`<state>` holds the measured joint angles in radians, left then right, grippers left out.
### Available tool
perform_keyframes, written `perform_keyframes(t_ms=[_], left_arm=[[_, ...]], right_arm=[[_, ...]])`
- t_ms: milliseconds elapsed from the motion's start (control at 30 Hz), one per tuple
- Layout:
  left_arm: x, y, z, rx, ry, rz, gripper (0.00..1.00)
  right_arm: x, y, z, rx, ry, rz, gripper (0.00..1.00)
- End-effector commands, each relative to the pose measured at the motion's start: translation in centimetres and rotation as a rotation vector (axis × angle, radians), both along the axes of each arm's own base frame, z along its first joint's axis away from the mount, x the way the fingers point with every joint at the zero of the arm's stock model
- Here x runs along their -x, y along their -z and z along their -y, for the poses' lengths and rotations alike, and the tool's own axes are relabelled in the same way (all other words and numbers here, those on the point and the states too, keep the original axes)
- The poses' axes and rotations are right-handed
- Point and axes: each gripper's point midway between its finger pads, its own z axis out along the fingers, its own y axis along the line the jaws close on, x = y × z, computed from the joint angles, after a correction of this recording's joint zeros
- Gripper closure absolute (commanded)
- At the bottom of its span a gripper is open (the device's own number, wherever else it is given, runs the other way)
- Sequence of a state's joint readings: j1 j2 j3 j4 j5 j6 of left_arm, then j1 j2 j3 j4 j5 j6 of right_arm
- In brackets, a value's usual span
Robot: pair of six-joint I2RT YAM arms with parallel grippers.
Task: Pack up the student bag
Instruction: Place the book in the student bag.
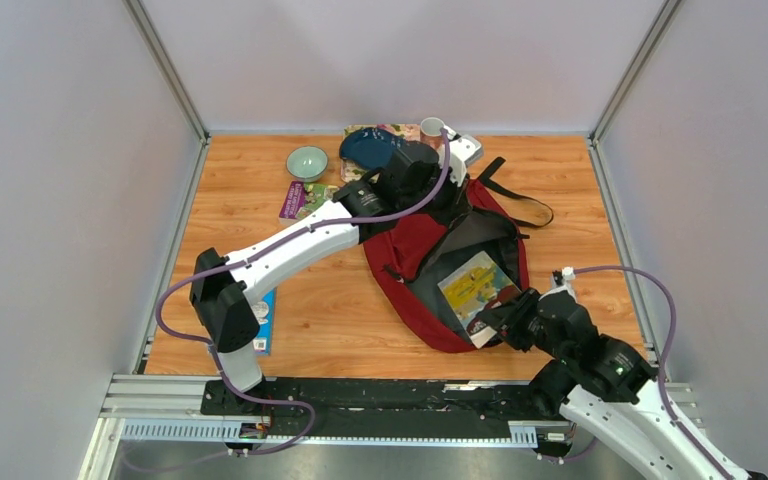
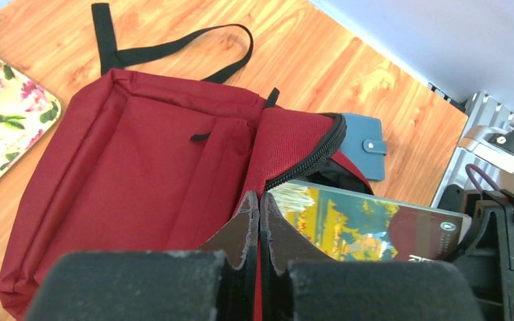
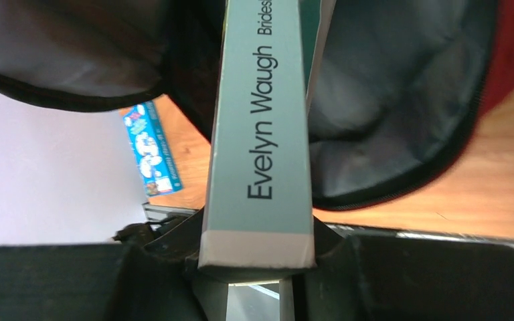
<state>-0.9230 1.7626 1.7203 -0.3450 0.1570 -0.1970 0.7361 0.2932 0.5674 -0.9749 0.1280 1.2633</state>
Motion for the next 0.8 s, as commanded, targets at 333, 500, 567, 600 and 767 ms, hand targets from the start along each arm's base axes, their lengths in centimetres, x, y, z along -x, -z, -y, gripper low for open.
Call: perform_keyframes(t_ms=[333,500,567,600,767], left_arm=[[0.9,-1.6,0.0,0.071,0.035,0.022,1.00],[1.0,-1.9,0.1,0.079,0.039,0.025,1.00],[0.9,-2.0,0.2,0.084,0.041,0.026,1.00],[1.0,-2.1,0.2,0.086,0.044,0.026,1.00],[0.9,-2.0,0.2,0.081,0.040,0.032,1.00]], right_arm=[[-8.3,-4.7,-5.6,-0.527,0.138,0.216,1.00],[-10.4,-6.4,-4.9,-0.630,0.196,0.319,1.00],[-11.0,-6.9,-4.6,-0.652,0.212,0.346,1.00],[-11.2,-6.9,-4.5,-0.655,0.216,0.351,1.00],[-11.1,-8.8,-4.9,-0.733,0.162,0.351,1.00]])
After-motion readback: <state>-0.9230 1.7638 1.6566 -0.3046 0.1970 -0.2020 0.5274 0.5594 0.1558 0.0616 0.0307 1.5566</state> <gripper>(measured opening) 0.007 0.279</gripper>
